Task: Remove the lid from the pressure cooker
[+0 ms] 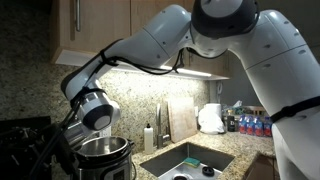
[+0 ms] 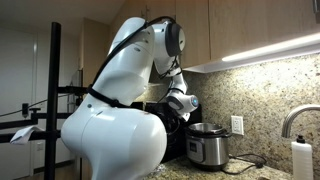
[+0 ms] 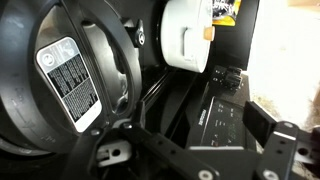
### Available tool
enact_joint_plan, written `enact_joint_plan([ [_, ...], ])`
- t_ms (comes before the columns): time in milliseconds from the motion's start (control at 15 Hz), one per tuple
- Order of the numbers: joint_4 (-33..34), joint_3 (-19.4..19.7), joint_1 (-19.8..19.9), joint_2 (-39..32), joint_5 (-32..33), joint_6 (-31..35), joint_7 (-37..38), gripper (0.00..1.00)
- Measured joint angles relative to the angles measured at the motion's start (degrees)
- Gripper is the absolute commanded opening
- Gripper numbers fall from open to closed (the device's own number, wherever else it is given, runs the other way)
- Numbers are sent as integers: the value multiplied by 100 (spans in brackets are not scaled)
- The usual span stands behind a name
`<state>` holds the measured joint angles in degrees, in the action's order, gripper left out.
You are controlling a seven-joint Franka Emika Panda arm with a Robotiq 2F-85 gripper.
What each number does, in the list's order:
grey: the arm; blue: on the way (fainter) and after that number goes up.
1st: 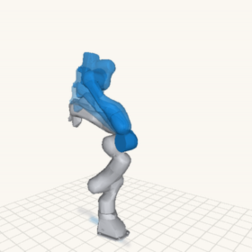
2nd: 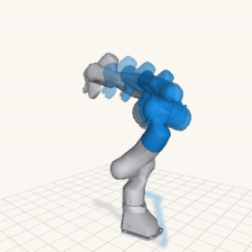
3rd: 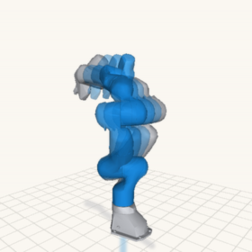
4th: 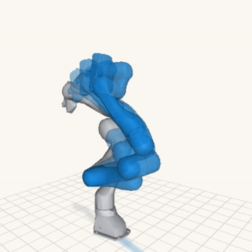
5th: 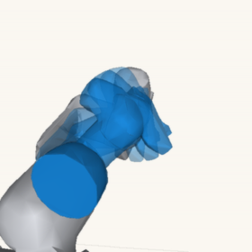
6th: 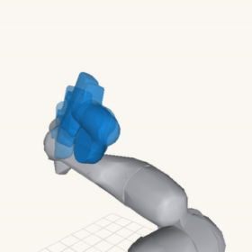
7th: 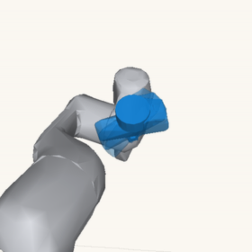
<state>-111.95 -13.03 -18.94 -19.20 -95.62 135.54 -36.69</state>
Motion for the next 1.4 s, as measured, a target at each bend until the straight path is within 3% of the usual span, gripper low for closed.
enact_joint_plan([
  [400,-1618,135,194,1417,-1027,354,-23,100],
  [667,-2795,131,236,2644,-927,1209,290,100],
  [933,-3766,-157,241,3869,515,2494,1730,100],
  [1133,-4424,-573,446,4402,1994,2886,3059,100],
  [1400,-4767,-1969,2074,4768,4018,2402,4694,100],
])
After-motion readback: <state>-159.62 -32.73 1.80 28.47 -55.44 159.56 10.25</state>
